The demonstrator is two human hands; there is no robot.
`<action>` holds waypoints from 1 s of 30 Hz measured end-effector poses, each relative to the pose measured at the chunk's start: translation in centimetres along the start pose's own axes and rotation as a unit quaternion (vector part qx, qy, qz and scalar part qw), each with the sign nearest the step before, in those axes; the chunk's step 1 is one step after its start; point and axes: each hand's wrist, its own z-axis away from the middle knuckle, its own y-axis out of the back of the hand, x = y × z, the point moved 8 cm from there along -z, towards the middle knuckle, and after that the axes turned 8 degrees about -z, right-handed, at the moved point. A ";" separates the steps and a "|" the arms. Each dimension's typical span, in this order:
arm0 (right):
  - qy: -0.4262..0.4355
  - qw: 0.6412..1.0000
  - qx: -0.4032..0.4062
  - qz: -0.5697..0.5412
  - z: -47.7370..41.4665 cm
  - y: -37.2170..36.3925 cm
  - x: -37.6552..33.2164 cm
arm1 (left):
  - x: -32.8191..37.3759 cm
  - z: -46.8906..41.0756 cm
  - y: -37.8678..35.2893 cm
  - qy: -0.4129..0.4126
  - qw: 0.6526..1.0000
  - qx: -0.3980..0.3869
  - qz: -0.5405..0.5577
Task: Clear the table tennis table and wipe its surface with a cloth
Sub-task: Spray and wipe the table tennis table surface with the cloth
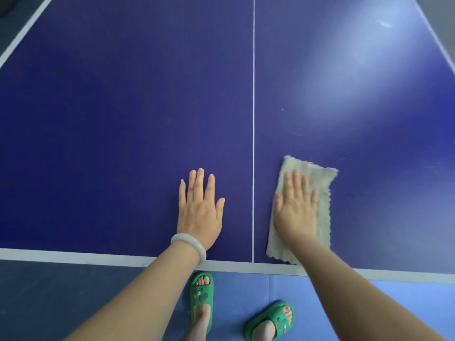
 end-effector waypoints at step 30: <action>0.047 0.998 -0.027 0.009 -8.9 3.8 9.1 | 9.2 -3.0 -1.3 0.125 0.991 -0.030 -0.040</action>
